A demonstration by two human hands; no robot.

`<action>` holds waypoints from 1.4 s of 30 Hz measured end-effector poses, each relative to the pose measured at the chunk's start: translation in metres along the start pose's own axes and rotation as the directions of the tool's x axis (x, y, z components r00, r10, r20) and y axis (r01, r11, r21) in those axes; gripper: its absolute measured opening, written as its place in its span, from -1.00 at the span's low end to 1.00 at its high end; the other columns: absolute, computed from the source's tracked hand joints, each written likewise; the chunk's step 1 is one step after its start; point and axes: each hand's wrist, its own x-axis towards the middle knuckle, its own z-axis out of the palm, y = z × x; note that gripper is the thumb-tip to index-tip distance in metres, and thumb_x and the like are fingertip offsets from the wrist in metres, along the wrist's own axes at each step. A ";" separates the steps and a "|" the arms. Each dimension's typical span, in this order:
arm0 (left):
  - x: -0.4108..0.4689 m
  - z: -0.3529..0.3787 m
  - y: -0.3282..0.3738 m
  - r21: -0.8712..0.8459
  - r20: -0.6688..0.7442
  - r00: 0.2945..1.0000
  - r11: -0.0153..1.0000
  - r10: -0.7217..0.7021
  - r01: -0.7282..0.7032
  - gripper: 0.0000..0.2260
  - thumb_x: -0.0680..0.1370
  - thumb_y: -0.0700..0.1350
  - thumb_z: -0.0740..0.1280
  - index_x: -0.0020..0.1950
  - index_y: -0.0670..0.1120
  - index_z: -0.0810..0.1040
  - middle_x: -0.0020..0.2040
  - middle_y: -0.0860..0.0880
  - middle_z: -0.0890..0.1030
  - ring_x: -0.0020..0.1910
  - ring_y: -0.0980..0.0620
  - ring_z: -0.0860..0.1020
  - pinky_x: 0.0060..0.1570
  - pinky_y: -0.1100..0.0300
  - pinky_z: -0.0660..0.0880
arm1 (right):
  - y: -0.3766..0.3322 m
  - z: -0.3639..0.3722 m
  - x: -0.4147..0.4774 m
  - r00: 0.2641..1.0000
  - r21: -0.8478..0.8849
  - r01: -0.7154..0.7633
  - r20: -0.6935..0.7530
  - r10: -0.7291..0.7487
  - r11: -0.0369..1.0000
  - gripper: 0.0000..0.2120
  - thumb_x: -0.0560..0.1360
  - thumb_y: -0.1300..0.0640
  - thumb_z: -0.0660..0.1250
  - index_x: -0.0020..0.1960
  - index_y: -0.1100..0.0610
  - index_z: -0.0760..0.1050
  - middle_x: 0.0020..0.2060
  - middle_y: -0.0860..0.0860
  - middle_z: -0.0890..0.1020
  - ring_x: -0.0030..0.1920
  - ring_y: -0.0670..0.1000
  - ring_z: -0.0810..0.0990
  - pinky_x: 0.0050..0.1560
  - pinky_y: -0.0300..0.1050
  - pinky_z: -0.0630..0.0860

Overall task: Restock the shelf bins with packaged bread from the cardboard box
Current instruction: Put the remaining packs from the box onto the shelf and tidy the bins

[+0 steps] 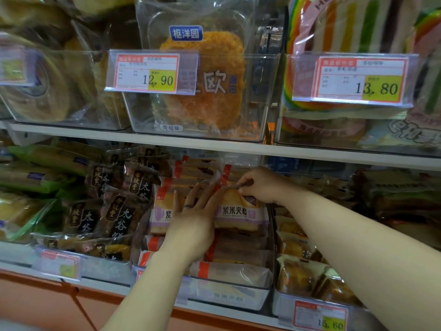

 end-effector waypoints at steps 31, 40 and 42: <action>-0.017 -0.012 -0.014 0.047 0.286 0.913 0.956 -0.290 0.289 -0.30 0.41 0.35 -0.30 0.54 0.18 -0.24 0.55 -0.03 -0.32 0.52 -0.15 -0.31 0.40 -0.18 -0.34 | -0.013 0.050 -0.040 0.995 -0.542 0.103 0.043 -0.095 0.834 -0.24 0.58 -0.21 0.12 0.54 -0.03 -0.30 0.52 0.07 -0.32 0.50 0.19 -0.32 0.46 0.24 -0.12; -0.015 -0.007 -0.016 0.035 0.250 0.932 0.965 -0.261 0.261 -0.25 0.35 0.31 -0.38 0.55 0.16 -0.21 0.57 -0.03 -0.23 0.52 -0.14 -0.29 0.42 -0.16 -0.32 | 0.000 0.036 0.007 0.996 -0.441 0.065 0.082 -0.032 0.895 -0.07 0.43 -0.45 0.09 0.55 -0.01 -0.25 0.55 -0.01 -0.17 0.53 0.16 -0.17 0.48 0.12 -0.13; -0.012 -0.007 -0.013 0.007 0.216 0.942 0.966 -0.255 0.260 -0.27 0.37 0.31 -0.36 0.55 0.18 -0.17 0.57 -0.01 -0.22 0.53 -0.13 -0.28 0.42 -0.14 -0.33 | 0.001 0.028 0.014 0.999 -0.423 0.007 -0.036 -0.025 0.906 -0.05 0.38 -0.51 0.06 0.55 -0.04 -0.22 0.55 -0.03 -0.18 0.54 0.14 -0.17 0.47 0.19 -0.13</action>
